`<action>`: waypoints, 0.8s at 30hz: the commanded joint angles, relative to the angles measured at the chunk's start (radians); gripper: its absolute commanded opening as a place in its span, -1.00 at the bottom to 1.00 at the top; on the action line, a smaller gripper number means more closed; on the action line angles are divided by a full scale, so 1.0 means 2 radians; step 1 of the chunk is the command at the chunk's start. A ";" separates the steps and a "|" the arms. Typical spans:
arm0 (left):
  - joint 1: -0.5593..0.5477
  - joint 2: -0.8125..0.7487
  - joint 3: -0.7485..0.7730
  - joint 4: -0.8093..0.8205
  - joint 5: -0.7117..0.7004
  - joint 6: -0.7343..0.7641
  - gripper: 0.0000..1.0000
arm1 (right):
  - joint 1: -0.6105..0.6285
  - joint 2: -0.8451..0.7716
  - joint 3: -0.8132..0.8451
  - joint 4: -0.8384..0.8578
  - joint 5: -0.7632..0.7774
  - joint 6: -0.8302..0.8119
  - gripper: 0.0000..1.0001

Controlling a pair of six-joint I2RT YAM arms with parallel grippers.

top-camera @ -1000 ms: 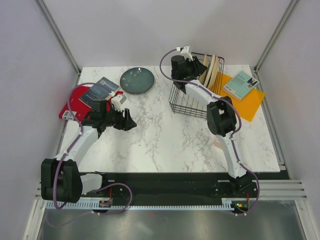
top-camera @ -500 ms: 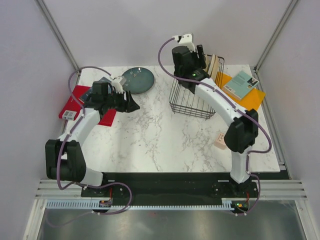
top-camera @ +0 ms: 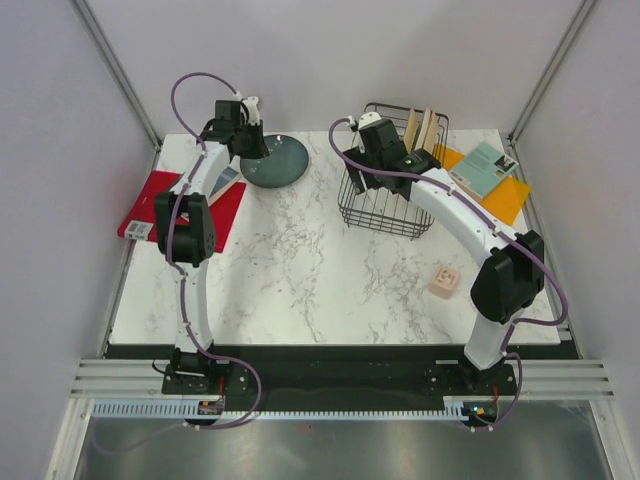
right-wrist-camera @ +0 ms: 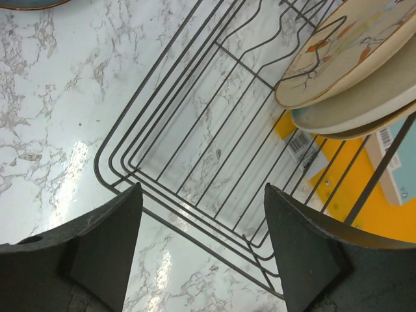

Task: Load the plates into the dish rack

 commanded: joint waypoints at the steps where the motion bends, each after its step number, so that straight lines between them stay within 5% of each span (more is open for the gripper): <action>1: -0.006 0.050 0.050 -0.042 -0.062 0.023 -0.89 | -0.021 -0.030 -0.017 -0.007 -0.041 0.019 0.63; 13: -0.009 0.102 0.075 -0.118 -0.078 0.040 -0.79 | -0.037 -0.032 -0.070 -0.010 -0.093 0.043 0.63; 16: -0.009 0.104 0.072 -0.142 -0.072 0.042 -0.55 | -0.038 -0.023 -0.071 -0.013 -0.107 0.051 0.63; 24: -0.016 0.103 0.062 -0.166 -0.070 0.057 -0.44 | -0.041 -0.001 -0.059 -0.013 -0.127 0.064 0.64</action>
